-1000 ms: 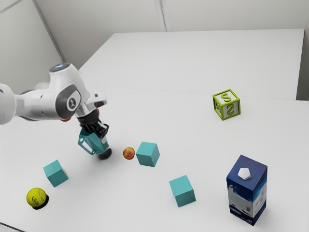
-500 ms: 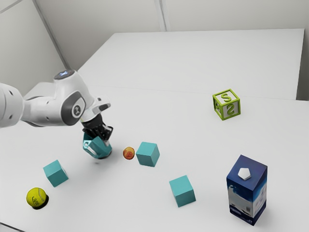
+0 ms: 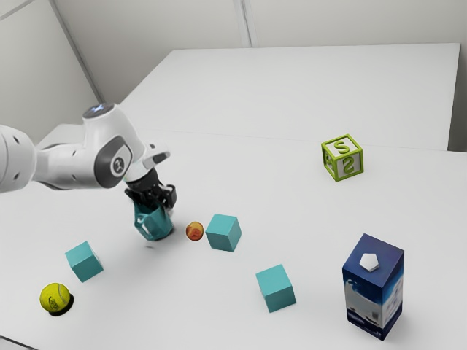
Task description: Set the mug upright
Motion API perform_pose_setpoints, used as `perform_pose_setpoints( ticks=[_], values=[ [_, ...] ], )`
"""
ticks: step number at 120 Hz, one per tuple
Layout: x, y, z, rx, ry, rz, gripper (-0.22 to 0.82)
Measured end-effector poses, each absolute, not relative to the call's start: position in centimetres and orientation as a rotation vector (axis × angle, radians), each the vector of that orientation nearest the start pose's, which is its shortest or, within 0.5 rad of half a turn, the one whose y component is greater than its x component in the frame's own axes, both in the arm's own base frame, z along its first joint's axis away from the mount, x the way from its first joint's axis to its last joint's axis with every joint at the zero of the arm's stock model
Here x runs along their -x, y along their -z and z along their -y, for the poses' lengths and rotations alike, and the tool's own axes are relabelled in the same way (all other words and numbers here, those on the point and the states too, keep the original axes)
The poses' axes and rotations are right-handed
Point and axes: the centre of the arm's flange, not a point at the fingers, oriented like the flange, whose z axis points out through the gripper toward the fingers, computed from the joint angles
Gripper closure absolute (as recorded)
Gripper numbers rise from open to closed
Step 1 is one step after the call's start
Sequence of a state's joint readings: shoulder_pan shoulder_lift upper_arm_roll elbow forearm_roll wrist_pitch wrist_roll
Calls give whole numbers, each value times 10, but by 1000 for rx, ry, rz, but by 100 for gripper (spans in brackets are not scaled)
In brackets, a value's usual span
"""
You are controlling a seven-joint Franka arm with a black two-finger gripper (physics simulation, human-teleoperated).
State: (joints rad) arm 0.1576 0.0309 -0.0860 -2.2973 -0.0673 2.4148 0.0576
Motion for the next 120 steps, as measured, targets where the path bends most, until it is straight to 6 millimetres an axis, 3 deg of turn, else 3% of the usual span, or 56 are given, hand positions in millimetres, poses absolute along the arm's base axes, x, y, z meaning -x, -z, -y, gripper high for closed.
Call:
perform_pose_setpoints(
  ticks=[17, 54, 98, 120],
  values=[
    [-524, -366, -35, 3174, 204, 92, 32],
    [-537, -425, -29, 3172, 270, 75, 11],
    [-560, -512, -26, 3196, 193, 58, 4],
    [-567, -545, -23, 3205, 133, 38, 3]
  ],
)
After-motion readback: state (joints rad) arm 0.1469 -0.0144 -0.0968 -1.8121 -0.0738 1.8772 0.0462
